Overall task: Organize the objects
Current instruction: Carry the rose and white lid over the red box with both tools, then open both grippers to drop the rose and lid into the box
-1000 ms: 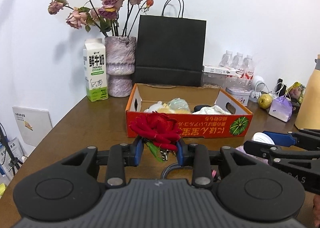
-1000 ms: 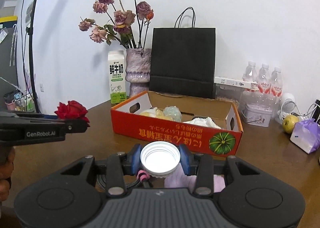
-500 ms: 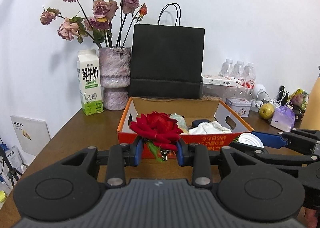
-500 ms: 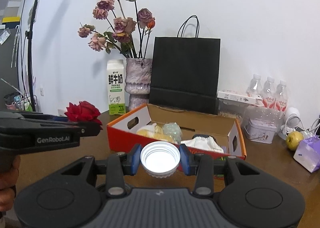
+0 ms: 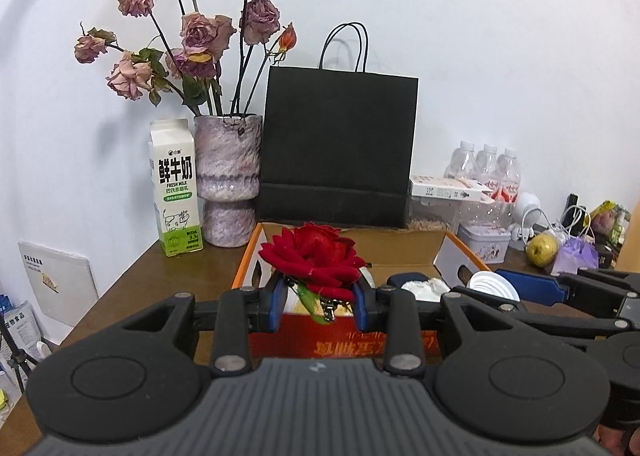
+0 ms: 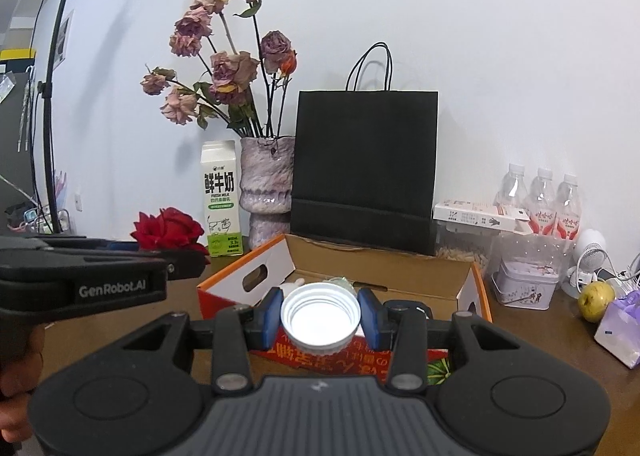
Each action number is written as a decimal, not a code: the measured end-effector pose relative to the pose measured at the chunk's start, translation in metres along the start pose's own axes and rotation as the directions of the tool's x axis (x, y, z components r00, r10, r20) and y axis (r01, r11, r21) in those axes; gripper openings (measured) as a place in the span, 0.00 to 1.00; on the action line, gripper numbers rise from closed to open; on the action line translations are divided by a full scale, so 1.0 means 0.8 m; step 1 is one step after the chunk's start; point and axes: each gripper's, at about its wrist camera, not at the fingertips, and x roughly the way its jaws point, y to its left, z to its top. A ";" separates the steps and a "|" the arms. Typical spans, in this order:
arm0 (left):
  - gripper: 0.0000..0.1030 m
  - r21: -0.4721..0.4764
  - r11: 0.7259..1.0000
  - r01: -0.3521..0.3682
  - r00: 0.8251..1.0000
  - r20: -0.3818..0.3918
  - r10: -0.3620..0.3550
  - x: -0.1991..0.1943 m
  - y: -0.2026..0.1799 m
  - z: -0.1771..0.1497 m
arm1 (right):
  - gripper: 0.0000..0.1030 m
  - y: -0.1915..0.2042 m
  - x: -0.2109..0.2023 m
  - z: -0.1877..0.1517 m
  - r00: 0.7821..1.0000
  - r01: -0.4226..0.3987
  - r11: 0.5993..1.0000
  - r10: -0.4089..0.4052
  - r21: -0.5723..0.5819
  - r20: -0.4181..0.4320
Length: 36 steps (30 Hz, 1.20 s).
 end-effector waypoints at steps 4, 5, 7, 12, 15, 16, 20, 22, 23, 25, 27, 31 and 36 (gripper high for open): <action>0.32 -0.017 1.000 -0.001 1.000 0.011 0.002 0.011 0.000 0.007 | 0.38 -0.004 0.011 0.003 1.000 -0.002 1.000 0.002 0.002 -0.001; 0.32 -0.021 1.000 -0.001 1.000 0.014 0.002 0.013 0.000 0.008 | 0.38 -0.005 0.013 0.004 1.000 -0.002 1.000 0.002 0.003 0.000; 0.32 -0.027 1.000 0.003 1.000 0.017 -0.002 0.018 0.000 0.012 | 0.38 -0.008 0.019 0.006 1.000 -0.003 1.000 0.003 0.004 -0.001; 0.32 -0.037 0.999 0.010 1.000 0.025 -0.009 0.033 0.000 0.019 | 0.38 -0.013 0.032 0.011 1.000 -0.002 1.000 0.002 0.007 0.001; 0.32 -0.038 0.999 0.010 1.000 0.025 -0.009 0.043 0.000 0.023 | 0.38 -0.017 0.041 0.014 1.000 -0.002 1.000 0.002 0.006 0.000; 0.32 -0.039 0.999 0.011 1.000 0.023 -0.010 0.047 0.000 0.024 | 0.38 -0.018 0.046 0.017 1.000 -0.002 1.000 0.002 0.005 0.000; 0.32 -0.041 0.999 0.011 1.000 0.021 -0.010 0.058 0.000 0.026 | 0.38 -0.023 0.060 0.023 1.000 -0.002 1.000 0.002 0.003 0.005; 0.32 -0.040 0.999 0.011 1.000 0.021 -0.010 0.064 0.000 0.028 | 0.38 -0.026 0.067 0.025 1.000 -0.003 1.000 0.003 0.000 0.007; 0.32 -0.038 0.999 0.012 1.000 0.021 -0.011 0.067 -0.001 0.029 | 0.38 -0.026 0.070 0.025 1.000 -0.001 1.000 0.001 -0.004 0.006; 0.32 -0.033 0.999 0.011 1.000 0.023 -0.011 0.073 -0.003 0.031 | 0.38 -0.027 0.076 0.025 1.000 0.001 1.000 -0.001 -0.011 0.003; 0.32 -0.028 1.000 0.014 1.000 0.025 -0.013 0.080 -0.004 0.033 | 0.38 -0.029 0.083 0.026 1.000 0.001 1.000 -0.001 -0.015 0.001; 0.32 -0.019 1.000 0.017 1.000 0.024 -0.016 0.096 -0.005 0.037 | 0.38 -0.034 0.098 0.030 1.000 0.004 1.000 -0.004 -0.024 0.000; 0.32 -0.013 1.000 0.023 0.999 0.025 -0.023 0.116 -0.003 0.043 | 0.38 -0.043 0.118 0.032 1.000 0.009 0.999 -0.010 -0.032 -0.007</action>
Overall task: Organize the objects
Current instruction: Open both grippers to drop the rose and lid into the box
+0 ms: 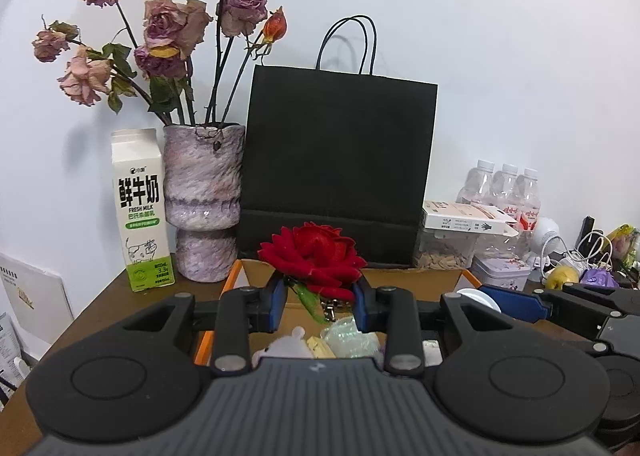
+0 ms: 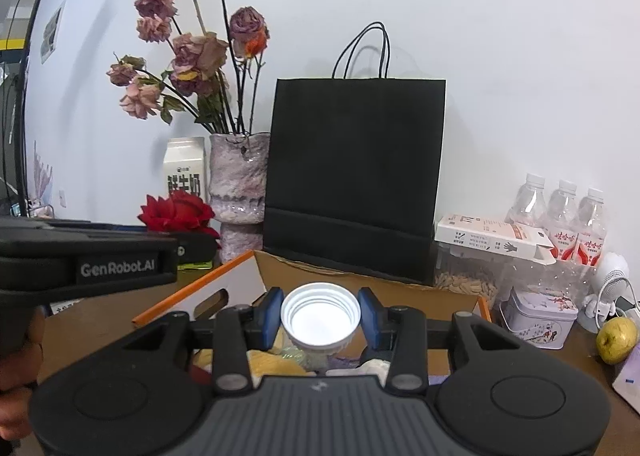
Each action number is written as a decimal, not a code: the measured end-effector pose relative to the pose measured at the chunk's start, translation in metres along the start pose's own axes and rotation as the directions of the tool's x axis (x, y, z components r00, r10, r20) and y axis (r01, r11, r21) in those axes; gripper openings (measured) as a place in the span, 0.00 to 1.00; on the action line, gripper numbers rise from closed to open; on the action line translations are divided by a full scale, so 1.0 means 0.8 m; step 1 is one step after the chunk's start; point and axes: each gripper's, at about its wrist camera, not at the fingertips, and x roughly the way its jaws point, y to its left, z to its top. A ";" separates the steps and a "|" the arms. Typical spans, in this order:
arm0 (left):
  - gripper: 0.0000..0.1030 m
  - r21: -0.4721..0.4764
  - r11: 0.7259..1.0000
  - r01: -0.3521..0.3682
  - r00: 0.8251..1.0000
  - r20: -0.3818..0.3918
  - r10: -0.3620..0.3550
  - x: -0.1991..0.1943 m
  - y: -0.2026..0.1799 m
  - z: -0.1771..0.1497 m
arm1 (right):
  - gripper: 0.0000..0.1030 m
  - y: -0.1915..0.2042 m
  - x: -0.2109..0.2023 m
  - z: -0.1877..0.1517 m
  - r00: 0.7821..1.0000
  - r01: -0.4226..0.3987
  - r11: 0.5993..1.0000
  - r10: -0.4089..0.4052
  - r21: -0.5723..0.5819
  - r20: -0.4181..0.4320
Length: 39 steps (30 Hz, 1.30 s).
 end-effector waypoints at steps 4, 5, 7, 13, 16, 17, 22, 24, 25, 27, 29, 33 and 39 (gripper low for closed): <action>0.32 0.008 1.000 -0.001 1.000 -0.002 0.001 0.017 0.000 0.002 | 0.38 -0.009 0.016 0.001 1.000 -0.011 1.000 0.011 0.001 -0.006; 0.32 0.012 1.000 -0.007 1.000 -0.003 0.007 0.022 0.000 0.002 | 0.38 -0.012 0.020 0.001 1.000 -0.011 1.000 0.011 0.003 -0.010; 0.32 0.020 1.000 -0.012 1.000 -0.009 0.012 0.032 0.000 0.002 | 0.38 -0.017 0.029 0.002 1.000 -0.004 1.000 0.004 0.003 -0.016; 0.32 0.027 1.000 -0.015 0.999 -0.036 0.016 0.063 0.005 0.000 | 0.38 -0.030 0.052 0.000 0.999 0.010 1.000 -0.009 0.006 -0.042; 0.32 0.027 0.999 -0.036 0.998 -0.049 0.037 0.079 0.009 -0.004 | 0.38 -0.038 0.064 -0.004 0.998 0.023 1.000 -0.022 0.012 -0.067; 0.33 0.028 0.999 -0.038 0.998 -0.051 0.040 0.083 0.010 -0.005 | 0.38 -0.041 0.068 -0.005 0.997 0.029 0.999 -0.028 0.013 -0.078; 0.41 0.039 0.999 -0.031 0.995 -0.089 0.035 0.103 0.016 -0.012 | 0.38 -0.051 0.083 -0.015 0.992 0.058 0.998 -0.054 0.029 -0.115; 0.68 0.040 0.998 -0.056 0.993 -0.098 0.060 0.108 0.017 -0.015 | 0.40 -0.052 0.089 -0.019 0.988 0.059 0.998 -0.054 0.028 -0.141; 0.92 0.035 0.997 -0.068 0.993 -0.090 0.071 0.108 0.019 -0.016 | 0.51 -0.053 0.093 -0.021 0.985 0.055 0.998 -0.050 0.026 -0.164; 1.00 0.028 0.996 -0.083 0.995 -0.054 0.085 0.104 0.020 -0.017 | 0.85 -0.054 0.100 -0.025 0.980 0.064 0.997 -0.057 0.032 -0.188; 1.00 0.031 0.996 -0.085 0.995 -0.042 0.086 0.102 0.021 -0.016 | 0.95 -0.054 0.100 -0.027 0.979 0.091 0.995 -0.084 0.029 -0.185; 1.00 0.025 0.996 -0.090 0.995 -0.050 0.091 0.101 0.023 -0.014 | 0.96 -0.057 0.095 -0.025 0.979 0.100 0.994 -0.091 0.043 -0.185; 1.00 0.038 0.994 -0.098 0.994 -0.054 0.100 0.082 0.022 -0.009 | 0.98 -0.056 0.071 -0.013 0.984 0.103 0.994 -0.095 0.044 -0.149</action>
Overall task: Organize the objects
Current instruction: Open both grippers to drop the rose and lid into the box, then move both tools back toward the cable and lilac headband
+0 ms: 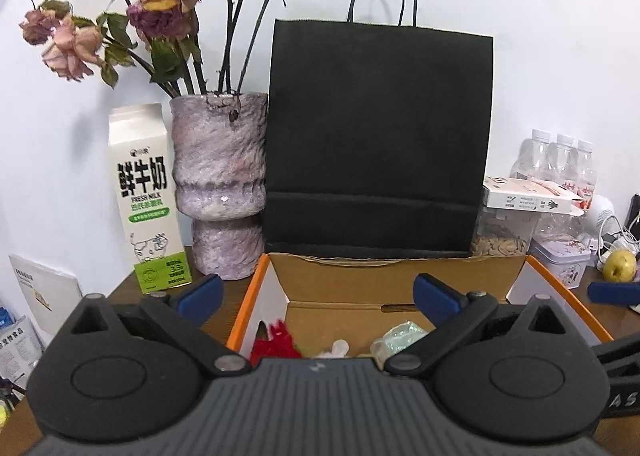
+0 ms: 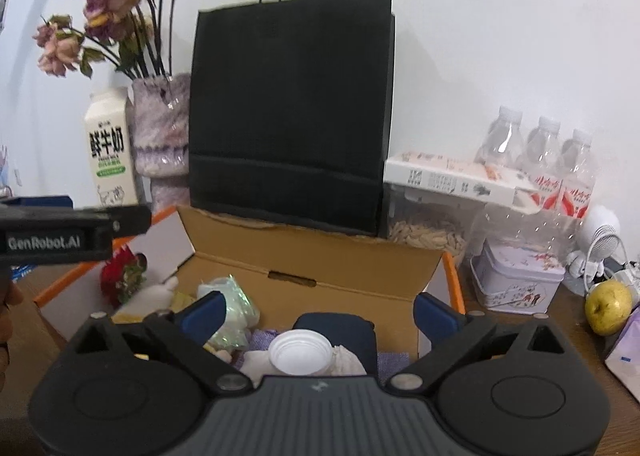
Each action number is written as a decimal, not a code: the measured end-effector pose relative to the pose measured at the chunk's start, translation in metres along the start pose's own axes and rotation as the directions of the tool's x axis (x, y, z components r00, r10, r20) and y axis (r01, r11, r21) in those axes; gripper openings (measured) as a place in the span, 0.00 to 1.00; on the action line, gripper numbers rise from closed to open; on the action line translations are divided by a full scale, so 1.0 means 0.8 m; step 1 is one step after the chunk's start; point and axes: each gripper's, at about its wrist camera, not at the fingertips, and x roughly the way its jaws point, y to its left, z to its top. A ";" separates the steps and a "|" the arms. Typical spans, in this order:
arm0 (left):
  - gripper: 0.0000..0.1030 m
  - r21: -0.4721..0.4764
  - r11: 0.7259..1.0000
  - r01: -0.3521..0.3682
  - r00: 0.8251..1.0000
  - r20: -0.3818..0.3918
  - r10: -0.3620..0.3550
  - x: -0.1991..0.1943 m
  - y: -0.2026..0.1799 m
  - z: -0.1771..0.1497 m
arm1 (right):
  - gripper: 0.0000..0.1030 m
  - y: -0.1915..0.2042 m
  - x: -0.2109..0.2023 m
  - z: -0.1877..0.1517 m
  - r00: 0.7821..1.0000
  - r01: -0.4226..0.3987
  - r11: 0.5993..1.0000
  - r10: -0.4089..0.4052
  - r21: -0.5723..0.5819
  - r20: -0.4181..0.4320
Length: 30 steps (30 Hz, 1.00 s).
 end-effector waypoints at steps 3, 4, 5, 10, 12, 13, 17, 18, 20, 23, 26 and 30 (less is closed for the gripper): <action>1.00 -0.005 1.000 0.009 1.000 -0.004 -0.009 -0.021 0.001 0.000 | 1.00 0.002 -0.024 0.003 0.999 0.004 1.000 -0.004 -0.006 0.035; 1.00 -0.006 1.000 0.014 1.000 -0.009 -0.014 -0.030 0.002 -0.002 | 1.00 0.003 -0.033 0.003 0.999 0.004 1.000 -0.004 -0.009 0.047; 1.00 -0.005 1.000 0.018 1.000 -0.014 -0.018 -0.038 0.002 -0.003 | 1.00 0.004 -0.043 0.003 0.998 0.003 1.000 -0.002 -0.014 0.056; 1.00 -0.010 0.999 0.031 0.998 -0.049 -0.031 -0.078 0.004 -0.016 | 1.00 0.011 -0.088 -0.008 0.998 -0.008 1.000 0.010 -0.023 0.070; 1.00 -0.003 0.999 0.035 0.997 -0.067 -0.035 -0.094 0.003 -0.022 | 1.00 0.013 -0.107 -0.016 0.997 -0.012 1.000 0.014 -0.024 0.071; 1.00 -0.001 0.999 0.037 0.997 -0.072 -0.037 -0.102 0.004 -0.025 | 1.00 0.014 -0.116 -0.020 0.997 -0.016 1.000 0.017 -0.023 0.070; 1.00 0.014 0.999 0.040 0.994 -0.103 -0.038 -0.133 0.004 -0.036 | 1.00 0.015 -0.149 -0.040 0.998 -0.019 1.000 0.020 -0.021 0.058; 1.00 0.018 0.999 0.044 0.993 -0.109 -0.042 -0.141 0.003 -0.039 | 1.00 0.016 -0.157 -0.046 0.998 -0.019 1.000 0.020 -0.021 0.052; 1.00 0.027 0.999 0.042 0.992 -0.123 -0.038 -0.154 0.002 -0.044 | 1.00 0.016 -0.169 -0.056 0.999 -0.019 1.000 0.020 -0.022 0.041; 1.00 0.036 0.998 0.052 0.986 -0.158 -0.046 -0.168 -0.002 -0.055 | 1.00 0.017 -0.187 -0.074 0.999 -0.017 1.000 0.018 -0.021 0.027; 1.00 0.046 0.997 0.063 0.979 -0.197 -0.052 -0.178 -0.008 -0.069 | 1.00 0.019 -0.201 -0.092 1.000 -0.020 1.000 0.020 -0.022 0.007; 1.00 0.056 0.995 0.081 0.967 -0.248 -0.065 -0.185 -0.016 -0.092 | 1.00 0.022 -0.212 -0.114 1.000 -0.024 0.999 0.024 -0.026 -0.017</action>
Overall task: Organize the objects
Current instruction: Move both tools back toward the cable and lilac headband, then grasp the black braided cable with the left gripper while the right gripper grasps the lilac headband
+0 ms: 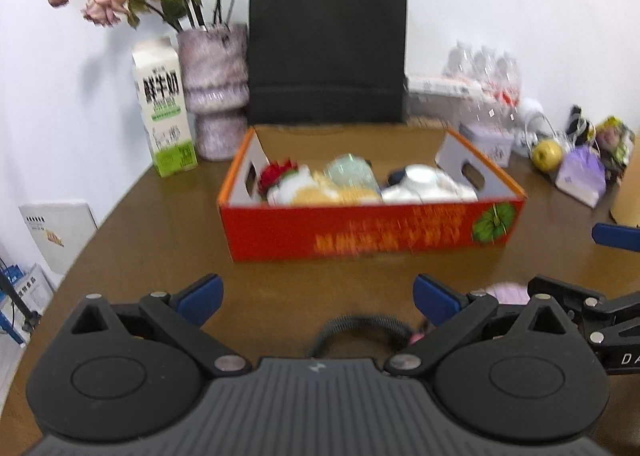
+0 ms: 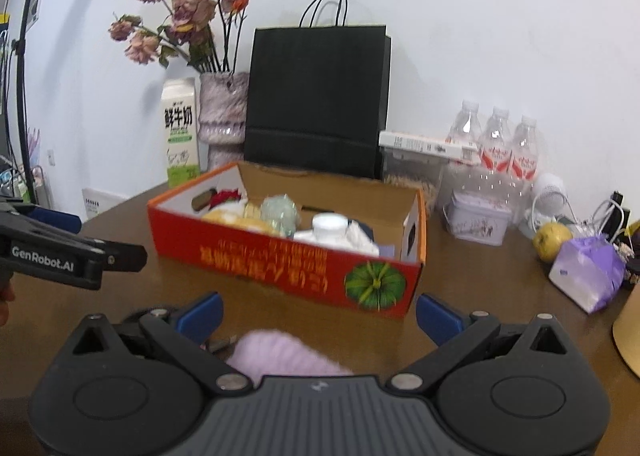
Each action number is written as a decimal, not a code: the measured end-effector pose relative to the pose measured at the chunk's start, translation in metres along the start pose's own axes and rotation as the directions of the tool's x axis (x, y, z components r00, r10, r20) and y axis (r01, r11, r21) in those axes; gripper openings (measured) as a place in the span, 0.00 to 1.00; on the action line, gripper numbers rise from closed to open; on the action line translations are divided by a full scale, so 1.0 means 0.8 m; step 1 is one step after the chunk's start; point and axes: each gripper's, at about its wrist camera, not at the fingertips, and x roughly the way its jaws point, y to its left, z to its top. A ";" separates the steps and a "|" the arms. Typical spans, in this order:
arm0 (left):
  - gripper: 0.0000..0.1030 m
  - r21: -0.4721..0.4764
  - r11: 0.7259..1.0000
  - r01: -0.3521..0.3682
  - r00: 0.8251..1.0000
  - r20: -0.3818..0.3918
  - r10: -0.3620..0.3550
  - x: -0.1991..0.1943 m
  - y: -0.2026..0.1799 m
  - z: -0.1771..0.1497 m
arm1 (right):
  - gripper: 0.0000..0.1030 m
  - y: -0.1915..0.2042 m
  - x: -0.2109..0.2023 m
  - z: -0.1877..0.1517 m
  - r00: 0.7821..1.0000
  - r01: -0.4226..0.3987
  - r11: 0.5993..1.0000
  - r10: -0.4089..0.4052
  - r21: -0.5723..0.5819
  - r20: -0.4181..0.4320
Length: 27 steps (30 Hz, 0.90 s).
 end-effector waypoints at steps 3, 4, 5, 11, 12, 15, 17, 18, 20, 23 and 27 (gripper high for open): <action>1.00 -0.019 1.000 0.017 0.999 -0.040 -0.018 0.005 -0.006 -0.014 | 1.00 -0.001 -0.008 -0.014 1.000 0.006 1.000 -0.006 0.001 -0.006; 1.00 -0.026 0.999 0.021 0.998 -0.052 -0.023 0.007 -0.008 -0.016 | 1.00 -0.002 -0.010 -0.017 1.000 0.007 1.000 -0.007 0.004 -0.004; 1.00 -0.035 0.999 0.028 0.998 -0.063 -0.030 0.009 -0.009 -0.019 | 1.00 -0.004 -0.012 -0.020 1.000 0.009 1.000 -0.009 0.008 -0.001; 1.00 -0.078 0.996 0.039 0.993 -0.112 -0.048 0.022 -0.020 -0.023 | 1.00 -0.018 -0.005 -0.039 1.000 0.003 0.999 -0.002 0.039 -0.020; 1.00 -0.080 0.996 0.032 0.992 -0.120 -0.042 0.025 -0.023 -0.024 | 1.00 -0.020 -0.001 -0.041 0.999 0.001 0.999 0.001 0.044 -0.032; 1.00 -0.071 0.997 0.029 0.986 -0.160 -0.040 0.041 -0.031 -0.027 | 1.00 -0.029 0.004 -0.043 0.999 0.000 0.997 0.004 0.072 -0.049; 1.00 -0.063 0.998 0.016 0.981 -0.192 -0.028 0.054 -0.036 -0.031 | 1.00 -0.036 0.002 -0.043 0.999 0.006 0.995 -0.002 0.096 -0.043; 1.00 -0.069 0.998 0.010 0.979 -0.201 -0.023 0.059 -0.037 -0.033 | 1.00 -0.041 0.000 -0.043 0.999 0.006 0.994 -0.002 0.109 -0.037; 1.00 -0.084 0.996 0.007 0.976 -0.218 -0.025 0.068 -0.039 -0.039 | 1.00 -0.047 -0.002 -0.041 1.000 0.008 0.992 -0.005 0.128 -0.025; 1.00 -0.052 0.998 -0.029 0.975 -0.222 0.017 0.078 -0.045 -0.047 | 1.00 -0.052 -0.003 -0.040 1.000 0.009 0.990 -0.006 0.140 -0.019; 1.00 -0.061 0.998 -0.029 0.982 -0.187 0.017 0.075 -0.043 -0.053 | 1.00 -0.053 -0.003 -0.041 1.000 0.003 0.991 0.000 0.134 -0.019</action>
